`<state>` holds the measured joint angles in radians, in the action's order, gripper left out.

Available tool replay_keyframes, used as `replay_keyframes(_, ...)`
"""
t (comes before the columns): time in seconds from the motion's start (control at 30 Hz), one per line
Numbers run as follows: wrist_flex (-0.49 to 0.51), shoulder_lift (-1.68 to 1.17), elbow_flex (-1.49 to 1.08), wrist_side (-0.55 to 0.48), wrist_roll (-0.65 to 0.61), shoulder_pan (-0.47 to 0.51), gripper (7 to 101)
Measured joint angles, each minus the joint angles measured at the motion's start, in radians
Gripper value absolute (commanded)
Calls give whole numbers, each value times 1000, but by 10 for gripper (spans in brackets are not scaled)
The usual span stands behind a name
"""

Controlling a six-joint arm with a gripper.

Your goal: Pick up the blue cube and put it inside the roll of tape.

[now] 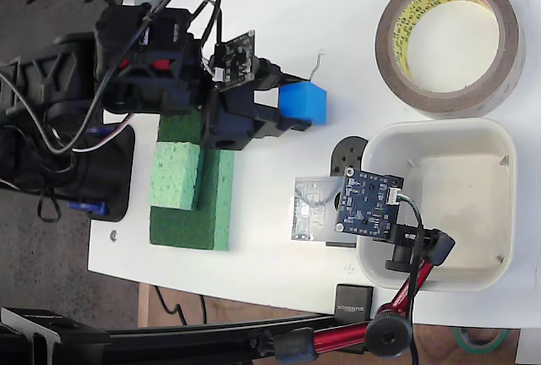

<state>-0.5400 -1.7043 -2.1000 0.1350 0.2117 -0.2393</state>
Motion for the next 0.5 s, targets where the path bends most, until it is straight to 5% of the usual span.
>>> replay_keyframes(0.5, 80, 273, 465, 3, -35, -51, 355)
